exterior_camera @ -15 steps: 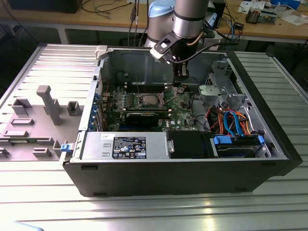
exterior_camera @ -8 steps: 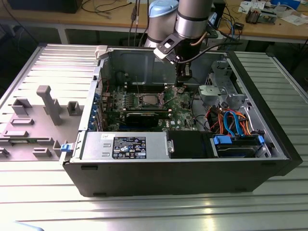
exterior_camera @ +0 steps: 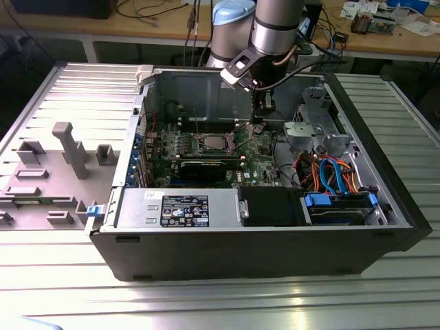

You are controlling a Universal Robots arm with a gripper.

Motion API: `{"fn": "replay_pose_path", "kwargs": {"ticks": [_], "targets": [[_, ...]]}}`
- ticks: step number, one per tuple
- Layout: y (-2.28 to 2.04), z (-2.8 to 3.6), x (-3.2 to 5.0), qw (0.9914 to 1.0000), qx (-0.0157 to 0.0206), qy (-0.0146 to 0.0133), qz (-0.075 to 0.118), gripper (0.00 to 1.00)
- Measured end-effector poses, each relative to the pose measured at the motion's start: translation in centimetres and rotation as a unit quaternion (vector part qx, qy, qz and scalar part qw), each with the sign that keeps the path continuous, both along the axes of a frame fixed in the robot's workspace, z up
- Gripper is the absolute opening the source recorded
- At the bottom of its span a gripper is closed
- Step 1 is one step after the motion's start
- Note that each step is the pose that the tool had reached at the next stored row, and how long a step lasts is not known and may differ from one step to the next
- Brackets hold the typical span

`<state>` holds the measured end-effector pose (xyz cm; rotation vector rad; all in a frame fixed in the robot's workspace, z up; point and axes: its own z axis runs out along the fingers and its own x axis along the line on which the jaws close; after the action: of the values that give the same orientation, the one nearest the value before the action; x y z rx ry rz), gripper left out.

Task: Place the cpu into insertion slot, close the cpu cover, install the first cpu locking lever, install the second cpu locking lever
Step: 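Close the cpu cover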

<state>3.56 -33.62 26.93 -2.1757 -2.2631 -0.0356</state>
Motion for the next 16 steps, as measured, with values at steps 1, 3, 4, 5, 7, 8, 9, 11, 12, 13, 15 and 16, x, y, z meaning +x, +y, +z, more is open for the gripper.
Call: {"fn": "replay_pose_path", "kwargs": {"ticks": [1, 3, 4, 5, 7, 8, 9, 11, 12, 13, 15, 16], "targets": [[0.0, 0.0, 0.02, 1.0, 0.0, 0.0, 0.0, 0.11], [0.0, 0.0, 0.04, 1.0, 0.0, 0.0, 0.0, 0.11], [0.0, 0.0, 0.08, 1.0, 0.0, 0.0, 0.0, 0.11], [0.0, 0.0, 0.1, 1.0, 0.0, 0.0, 0.0, 0.11], [0.0, -0.01, 0.26, 1.0, 0.0, 0.0, 0.0, 0.11], [0.0, -0.01, 0.33, 1.0, 0.0, 0.0, 0.0, 0.11], [0.01, -0.01, 0.43, 1.0, 0.0, 0.0, 0.0, 0.11], [0.02, -0.06, 0.62, 1.0, 0.0, 0.0004, 0.0, 0.11], [0.03, -0.14, 0.67, 1.0, -0.0001, 0.0006, 0.0, 0.11], [0.04, -0.22, 0.72, 1.0, 0.0, 0.0008, 0.0, 0.11], [0.04, -0.42, 0.93, 1.0, 0.0, 0.002, 0.0, 0.11], [0.05, -0.52, 1.07, 1.0, 0.0, 0.0031, 0.0, 0.11]]}}
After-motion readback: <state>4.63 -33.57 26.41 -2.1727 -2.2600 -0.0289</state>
